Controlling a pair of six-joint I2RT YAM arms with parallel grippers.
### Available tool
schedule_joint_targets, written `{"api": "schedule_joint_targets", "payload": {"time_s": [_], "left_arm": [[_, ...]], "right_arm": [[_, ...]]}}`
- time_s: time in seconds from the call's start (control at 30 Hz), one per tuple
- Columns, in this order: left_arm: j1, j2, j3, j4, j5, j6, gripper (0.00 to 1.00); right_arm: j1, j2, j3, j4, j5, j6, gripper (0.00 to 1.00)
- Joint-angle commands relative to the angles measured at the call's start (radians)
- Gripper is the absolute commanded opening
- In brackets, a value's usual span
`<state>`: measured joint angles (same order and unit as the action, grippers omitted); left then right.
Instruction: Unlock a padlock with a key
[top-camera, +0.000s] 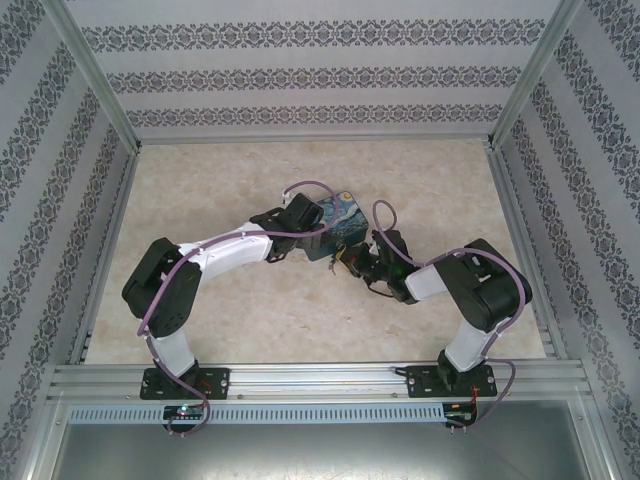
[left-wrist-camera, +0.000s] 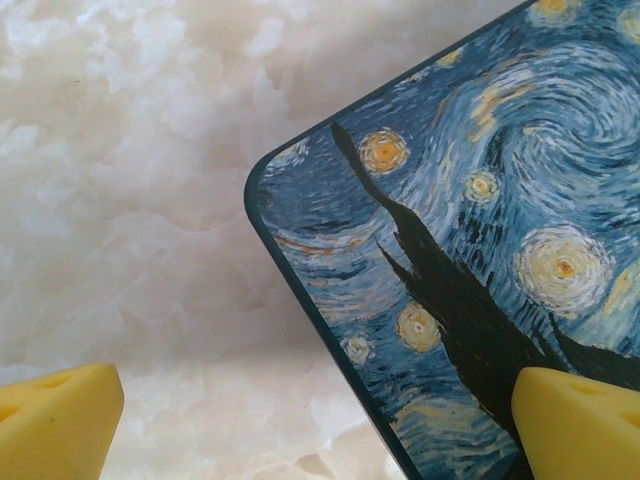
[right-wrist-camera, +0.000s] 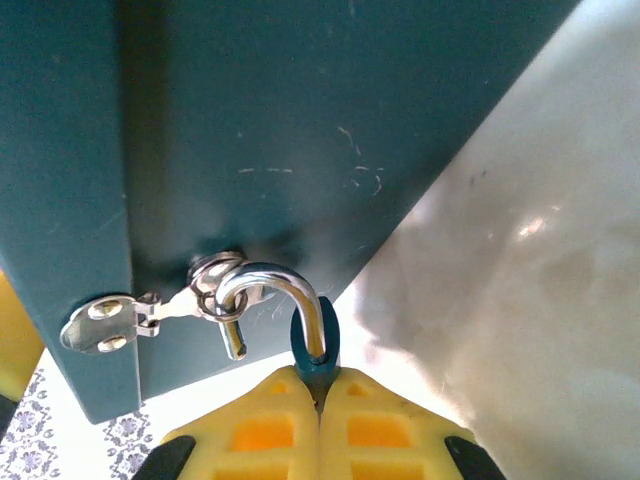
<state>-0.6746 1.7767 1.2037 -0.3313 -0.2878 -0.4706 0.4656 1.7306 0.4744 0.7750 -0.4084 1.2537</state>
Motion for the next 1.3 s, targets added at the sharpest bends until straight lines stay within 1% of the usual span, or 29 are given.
{"api": "schedule_joint_targets", "payload": {"time_s": [0.0, 0.23, 0.67, 0.87, 0.97, 1.07, 1.27], "left_arm": [[-0.008, 0.054, -0.039, -0.098, -0.004, 0.035, 1.0], [-0.008, 0.065, -0.044, -0.096, 0.009, 0.042, 1.0], [-0.01, 0.078, -0.042, -0.093, 0.022, 0.053, 1.0], [-0.01, 0.079, -0.036, -0.098, 0.025, 0.052, 1.0], [-0.01, 0.081, -0.034, -0.098, 0.03, 0.053, 1.0], [-0.011, 0.088, -0.026, -0.106, 0.033, 0.056, 1.0], [-0.016, 0.094, -0.018, -0.116, 0.036, 0.059, 1.0]], "right_arm": [[-0.031, 0.02, 0.007, -0.06, 0.045, -0.008, 0.0], [-0.067, 0.024, 0.024, -0.071, 0.028, -0.021, 0.0], [-0.142, 0.02, 0.102, -0.2, -0.021, -0.115, 0.0], [-0.184, -0.001, 0.11, -0.23, -0.045, -0.14, 0.0], [-0.207, -0.006, 0.125, -0.251, -0.076, -0.16, 0.0], [-0.216, 0.004, 0.175, -0.322, -0.121, -0.208, 0.0], [-0.219, 0.02, 0.247, -0.479, -0.134, -0.3, 0.0]]}}
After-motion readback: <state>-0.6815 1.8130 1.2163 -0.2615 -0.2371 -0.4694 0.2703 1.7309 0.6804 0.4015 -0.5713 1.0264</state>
